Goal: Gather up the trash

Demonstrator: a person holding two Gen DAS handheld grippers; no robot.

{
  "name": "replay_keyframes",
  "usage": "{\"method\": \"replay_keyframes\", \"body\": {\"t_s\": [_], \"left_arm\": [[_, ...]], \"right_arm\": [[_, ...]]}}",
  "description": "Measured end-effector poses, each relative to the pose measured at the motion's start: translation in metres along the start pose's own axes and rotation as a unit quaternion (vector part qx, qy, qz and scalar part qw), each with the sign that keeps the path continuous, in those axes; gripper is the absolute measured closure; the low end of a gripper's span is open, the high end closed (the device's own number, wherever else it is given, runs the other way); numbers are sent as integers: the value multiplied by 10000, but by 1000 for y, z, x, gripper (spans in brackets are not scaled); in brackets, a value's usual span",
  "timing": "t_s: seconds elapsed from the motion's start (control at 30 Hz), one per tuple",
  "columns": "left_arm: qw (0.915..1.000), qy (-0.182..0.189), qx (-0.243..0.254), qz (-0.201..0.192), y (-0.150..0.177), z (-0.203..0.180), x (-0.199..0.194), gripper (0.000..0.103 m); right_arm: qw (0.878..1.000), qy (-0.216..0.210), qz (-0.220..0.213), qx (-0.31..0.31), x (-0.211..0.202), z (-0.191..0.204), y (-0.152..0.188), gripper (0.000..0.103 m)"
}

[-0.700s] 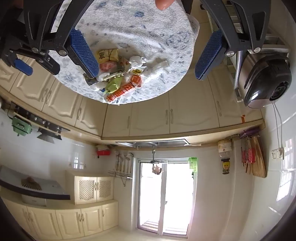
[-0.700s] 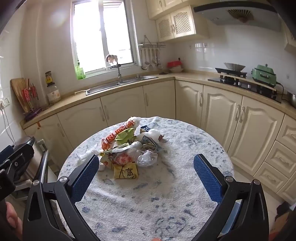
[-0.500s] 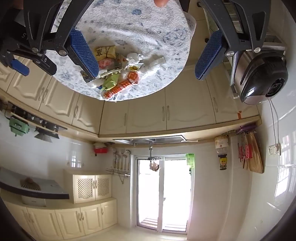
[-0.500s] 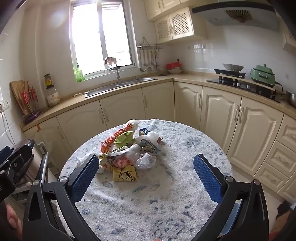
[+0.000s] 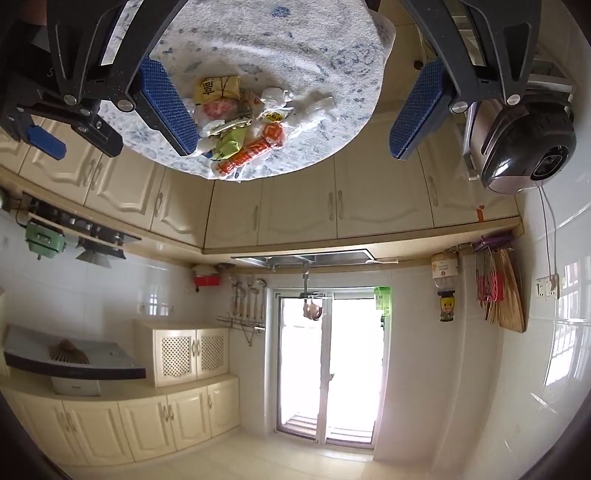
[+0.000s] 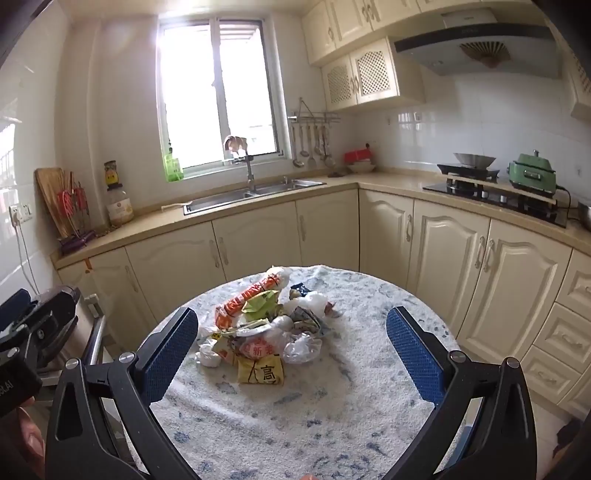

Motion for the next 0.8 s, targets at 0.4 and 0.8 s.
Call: {"method": "replay_keyframes", "body": {"t_s": [0.4,0.8], "left_arm": [[9999,112,-42,-15,4,-3,1,1],[9998,211,50,-35,10,-16,12,1]], "right_arm": [[9999,95,38,26,-3,-1,-5,0],[9999,70,144,32,3,-10,-4,0]]}}
Point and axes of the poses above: each gripper's, at about its wrist camera, not at the fingertips, and x roughly the way its jaws point, z to its left, y to its underside, the point moved 8 cm from there along x, roughly the way its jaws point, and after that the axes turned 13 degrees about -y, right-handed, at the moved point
